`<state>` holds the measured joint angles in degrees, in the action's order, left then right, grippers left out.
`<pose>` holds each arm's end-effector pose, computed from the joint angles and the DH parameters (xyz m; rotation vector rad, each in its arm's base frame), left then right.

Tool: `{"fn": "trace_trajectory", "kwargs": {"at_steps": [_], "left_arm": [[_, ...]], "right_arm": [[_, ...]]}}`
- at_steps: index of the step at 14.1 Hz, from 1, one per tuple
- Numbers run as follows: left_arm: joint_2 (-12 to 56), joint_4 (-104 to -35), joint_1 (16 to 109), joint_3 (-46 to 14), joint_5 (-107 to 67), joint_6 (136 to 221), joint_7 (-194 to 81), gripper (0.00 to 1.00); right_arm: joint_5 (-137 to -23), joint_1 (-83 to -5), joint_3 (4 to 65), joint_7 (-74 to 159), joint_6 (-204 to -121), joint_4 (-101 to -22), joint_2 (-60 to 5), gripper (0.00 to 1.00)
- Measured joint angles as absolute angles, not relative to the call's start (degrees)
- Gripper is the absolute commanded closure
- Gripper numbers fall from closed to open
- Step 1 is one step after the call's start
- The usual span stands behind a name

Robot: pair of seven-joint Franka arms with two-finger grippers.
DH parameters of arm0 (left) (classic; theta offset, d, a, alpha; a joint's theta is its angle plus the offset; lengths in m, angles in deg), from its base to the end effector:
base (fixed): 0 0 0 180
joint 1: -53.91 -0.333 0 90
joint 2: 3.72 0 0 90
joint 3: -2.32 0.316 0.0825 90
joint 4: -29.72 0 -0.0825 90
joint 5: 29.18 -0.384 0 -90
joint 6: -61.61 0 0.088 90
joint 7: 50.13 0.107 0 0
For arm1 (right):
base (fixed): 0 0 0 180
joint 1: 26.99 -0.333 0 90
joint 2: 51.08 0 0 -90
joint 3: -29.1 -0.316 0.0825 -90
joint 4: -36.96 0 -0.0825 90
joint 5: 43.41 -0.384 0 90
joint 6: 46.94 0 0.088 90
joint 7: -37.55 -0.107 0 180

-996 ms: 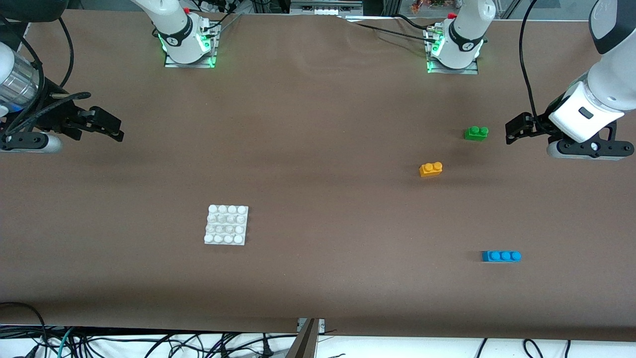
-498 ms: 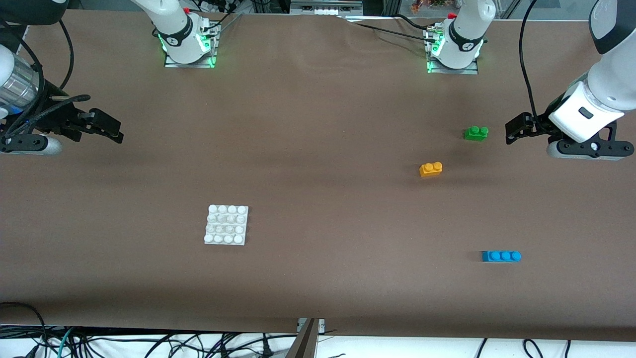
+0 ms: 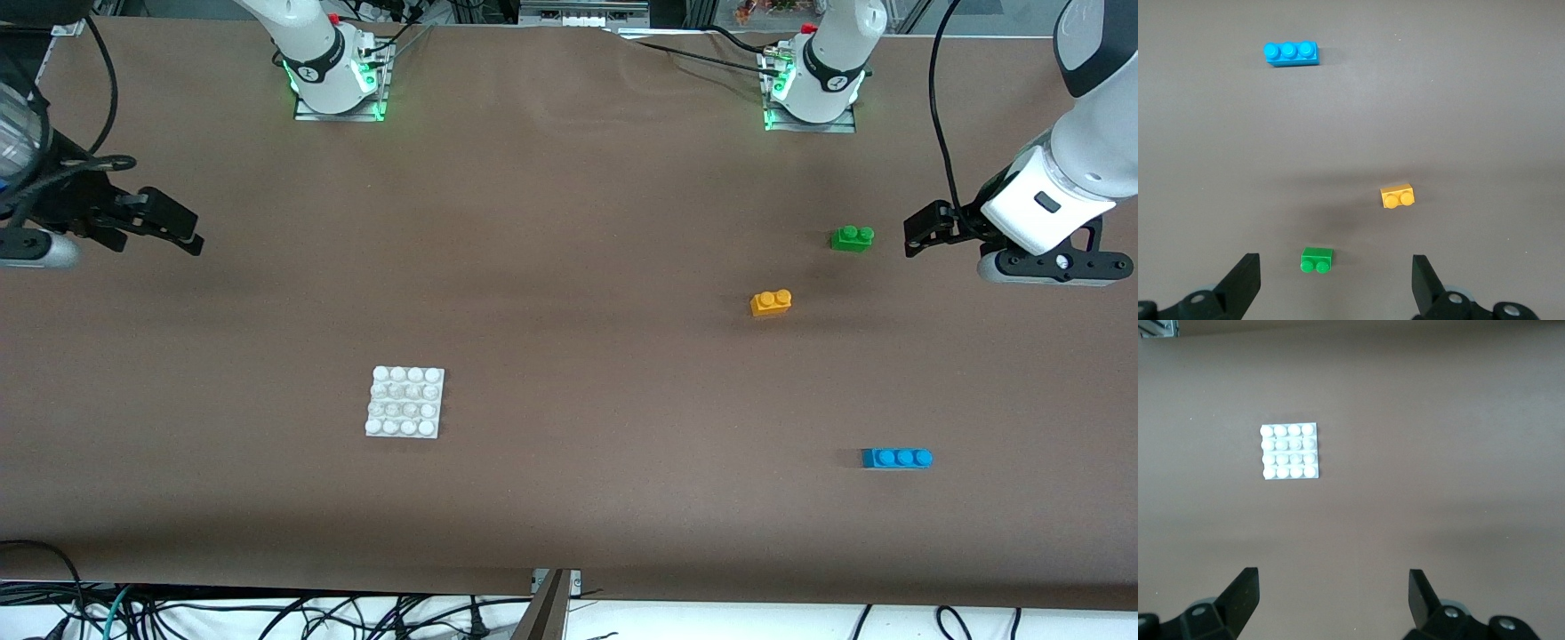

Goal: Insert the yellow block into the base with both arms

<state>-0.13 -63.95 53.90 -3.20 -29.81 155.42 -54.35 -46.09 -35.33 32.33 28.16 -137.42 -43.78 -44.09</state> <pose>0.5724 -0.0526 0.5646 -3.1300 0.0369 0.0928 0.5907 0.0601 0.6318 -3.0931 0.1135 -0.0662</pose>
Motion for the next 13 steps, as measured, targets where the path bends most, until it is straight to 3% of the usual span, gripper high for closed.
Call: {"fn": "trace_trajectory", "kwargs": {"at_steps": [13], "left_arm": [[-0.1,-63.9,53.9,-3.2,-29.8,155.4,-54.3,0.00]], "right_arm": [[-44.0,-36.0,32.0,32.4,-132.1,-44.2,-42.9,0.01]]}}
